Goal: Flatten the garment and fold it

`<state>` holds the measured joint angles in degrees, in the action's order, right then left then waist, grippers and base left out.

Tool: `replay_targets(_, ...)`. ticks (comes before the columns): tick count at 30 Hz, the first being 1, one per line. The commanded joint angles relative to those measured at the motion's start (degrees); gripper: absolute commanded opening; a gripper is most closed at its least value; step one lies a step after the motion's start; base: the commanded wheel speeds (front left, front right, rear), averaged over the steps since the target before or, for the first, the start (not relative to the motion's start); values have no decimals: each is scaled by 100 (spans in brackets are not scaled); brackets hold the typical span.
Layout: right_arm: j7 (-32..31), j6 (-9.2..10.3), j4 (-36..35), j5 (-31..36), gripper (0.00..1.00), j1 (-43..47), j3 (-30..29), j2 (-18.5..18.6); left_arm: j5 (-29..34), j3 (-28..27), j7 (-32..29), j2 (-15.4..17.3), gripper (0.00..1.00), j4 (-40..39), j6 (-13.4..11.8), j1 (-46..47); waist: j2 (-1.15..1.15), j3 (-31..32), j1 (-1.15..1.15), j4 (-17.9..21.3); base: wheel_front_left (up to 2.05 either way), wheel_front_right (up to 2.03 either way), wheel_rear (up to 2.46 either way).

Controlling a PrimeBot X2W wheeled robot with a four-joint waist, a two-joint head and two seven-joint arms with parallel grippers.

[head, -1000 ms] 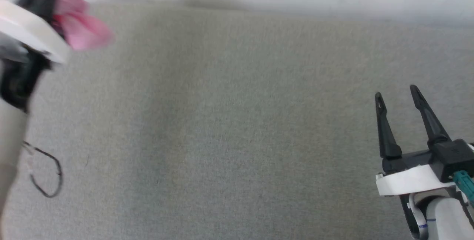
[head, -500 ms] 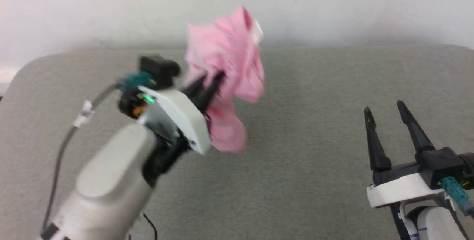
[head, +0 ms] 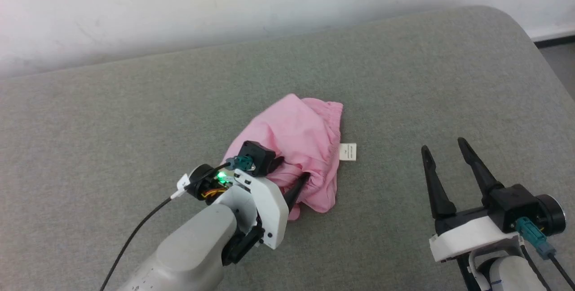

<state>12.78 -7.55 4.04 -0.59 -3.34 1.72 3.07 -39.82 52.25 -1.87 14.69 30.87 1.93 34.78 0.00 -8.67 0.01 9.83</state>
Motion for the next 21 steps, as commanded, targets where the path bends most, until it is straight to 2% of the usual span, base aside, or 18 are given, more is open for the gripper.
replay_targets(1,47,6,46,-25,100,-62,-3,-18,27,-4,119,-26,100,93,27,-11,0,-107,-1,72,0,0,0)
replay_targets(6,102,6,156,14,100,-76,-68,-19,17,-151,599,-56,100,224,59,84,0,91,-1,-215,0,0,0)
replay_targets(12,44,6,200,110,100,24,-149,-19,3,-480,1341,167,100,-95,-99,-48,0,499,-1,-675,0,0,0)
replay_targets(16,-28,6,138,168,100,130,-245,-19,-72,-927,1603,500,100,-563,-373,-388,0,763,-1,-934,0,0,0)
replay_targets(21,-48,6,38,128,100,298,-318,-12,-194,-1807,1681,854,100,-1396,-781,-1246,0,996,-1,-1148,0,0,0)
